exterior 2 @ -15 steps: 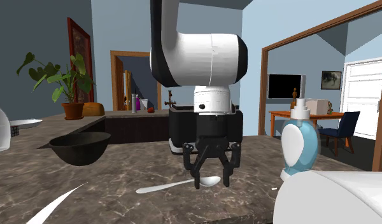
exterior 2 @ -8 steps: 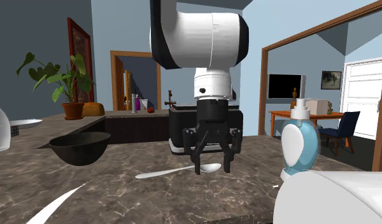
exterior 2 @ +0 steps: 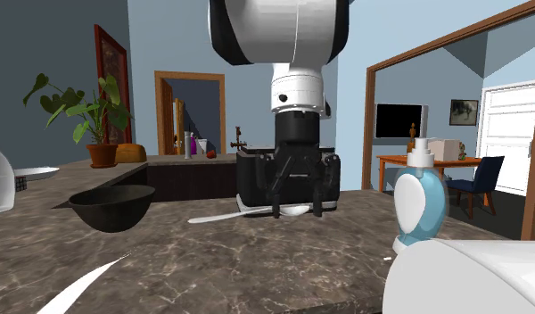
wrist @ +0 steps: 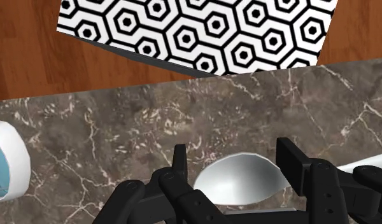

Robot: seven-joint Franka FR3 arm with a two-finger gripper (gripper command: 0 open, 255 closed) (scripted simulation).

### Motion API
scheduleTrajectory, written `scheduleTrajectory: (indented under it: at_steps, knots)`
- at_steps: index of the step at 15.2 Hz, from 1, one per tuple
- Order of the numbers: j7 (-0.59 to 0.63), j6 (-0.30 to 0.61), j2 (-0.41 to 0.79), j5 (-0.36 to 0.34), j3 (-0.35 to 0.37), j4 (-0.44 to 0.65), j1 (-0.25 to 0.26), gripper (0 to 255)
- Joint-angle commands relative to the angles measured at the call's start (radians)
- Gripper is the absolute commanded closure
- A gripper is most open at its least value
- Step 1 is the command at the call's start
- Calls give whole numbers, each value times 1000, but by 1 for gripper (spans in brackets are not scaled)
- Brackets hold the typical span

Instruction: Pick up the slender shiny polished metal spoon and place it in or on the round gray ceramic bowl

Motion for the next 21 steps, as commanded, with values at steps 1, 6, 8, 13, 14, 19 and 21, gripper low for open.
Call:
scheduleTrajectory:
  at_steps: [1, 6, 8, 13, 14, 19, 21]
  knots:
    - [-2, -29, -7, -2, -3, 21, -2, 255]
    - [-2, -100, -20, -3, -4, 79, -2, 255]
    - [-2, -128, -23, -3, -4, 104, -2, 255]
    - [41, -153, 19, 21, 30, 172, 16, 255]
    - [61, -148, 43, 32, 47, 191, 25, 255]
    - [165, -126, 171, 73, 127, 303, 61, 255]
    - [206, -120, 226, 82, 156, 356, 74, 255]
